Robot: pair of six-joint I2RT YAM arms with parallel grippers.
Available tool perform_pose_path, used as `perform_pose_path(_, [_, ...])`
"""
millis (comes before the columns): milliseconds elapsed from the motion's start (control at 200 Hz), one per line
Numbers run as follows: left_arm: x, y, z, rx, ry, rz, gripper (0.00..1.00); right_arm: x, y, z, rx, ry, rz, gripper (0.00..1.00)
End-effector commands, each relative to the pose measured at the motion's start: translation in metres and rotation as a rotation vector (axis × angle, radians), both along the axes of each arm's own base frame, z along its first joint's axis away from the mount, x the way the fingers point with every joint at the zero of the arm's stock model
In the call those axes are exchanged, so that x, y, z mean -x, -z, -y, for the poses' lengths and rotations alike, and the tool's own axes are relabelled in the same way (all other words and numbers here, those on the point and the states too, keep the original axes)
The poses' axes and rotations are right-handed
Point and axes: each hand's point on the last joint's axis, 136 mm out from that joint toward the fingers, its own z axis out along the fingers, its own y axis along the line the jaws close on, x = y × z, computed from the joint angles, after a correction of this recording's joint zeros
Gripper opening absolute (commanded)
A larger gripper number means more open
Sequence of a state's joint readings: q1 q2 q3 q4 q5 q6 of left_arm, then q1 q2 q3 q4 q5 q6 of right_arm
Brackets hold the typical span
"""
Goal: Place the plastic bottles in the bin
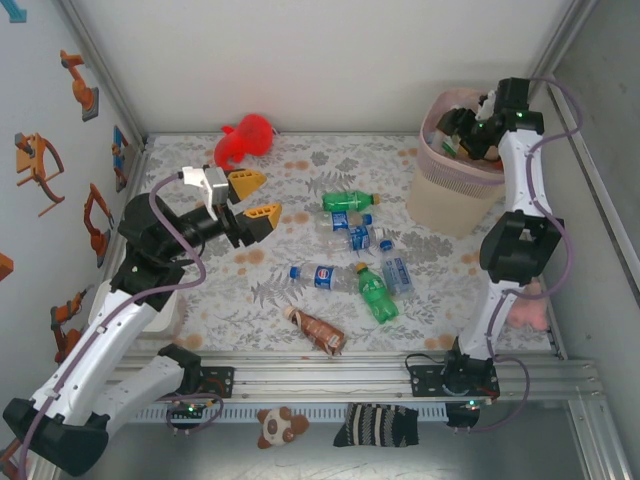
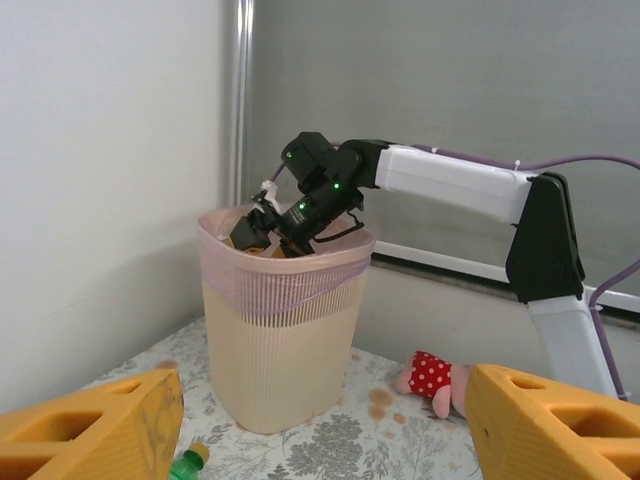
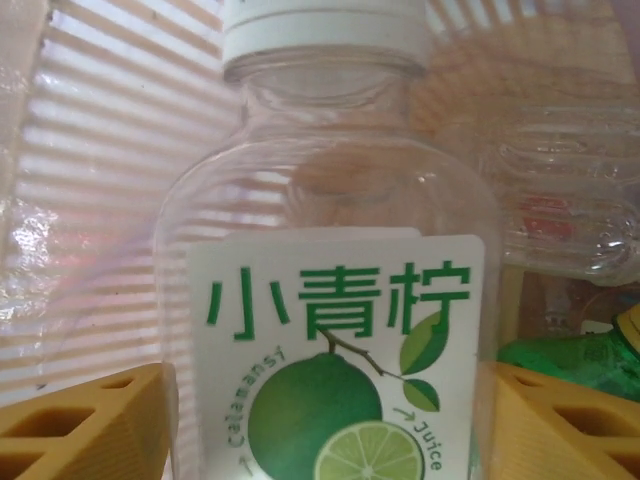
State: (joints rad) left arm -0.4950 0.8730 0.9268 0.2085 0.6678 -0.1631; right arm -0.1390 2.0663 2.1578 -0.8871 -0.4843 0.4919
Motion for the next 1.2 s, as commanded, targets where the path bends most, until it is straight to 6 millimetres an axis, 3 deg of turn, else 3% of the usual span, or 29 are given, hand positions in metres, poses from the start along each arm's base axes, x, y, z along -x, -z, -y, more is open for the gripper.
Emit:
perform_pose_path(0, [-0.005,0.0,-0.003,0.016,-0.034,-0.014,0.74,0.006,-0.032,0.002,0.029,0.001,0.058,0.82])
perform_pose_path(130, [-0.011,0.008,-0.006,0.008,-0.073,-0.055,0.74,0.015,-0.048,0.006,0.066,0.015,0.085,0.87])
perform_pose_path(350, [-0.027,0.028,-0.015,-0.012,-0.174,-0.176,0.74,0.033,-0.072,0.016,0.143,0.051,0.115,0.87])
perform_pose_path(611, [-0.044,0.058,-0.025,-0.031,-0.284,-0.338,0.73,0.047,-0.091,0.014,0.15,0.049,0.148,0.79])
perform_pose_path(736, [-0.056,0.078,-0.029,-0.013,-0.345,-0.495,0.73,0.056,-0.101,0.008,0.13,0.037,0.175,0.76])
perform_pose_path(961, [-0.074,0.165,-0.054,-0.002,-0.634,-1.024,0.7,0.078,-0.124,0.001,0.122,0.036,0.233,0.75])
perform_pose_path(1056, [-0.069,0.203,-0.063,0.032,-0.745,-1.244,0.66,0.088,-0.131,-0.001,0.122,0.036,0.249,0.75])
perform_pose_path(1197, [-0.053,0.244,-0.066,0.065,-0.828,-1.496,0.64,0.1,-0.138,-0.003,0.122,0.035,0.27,0.75])
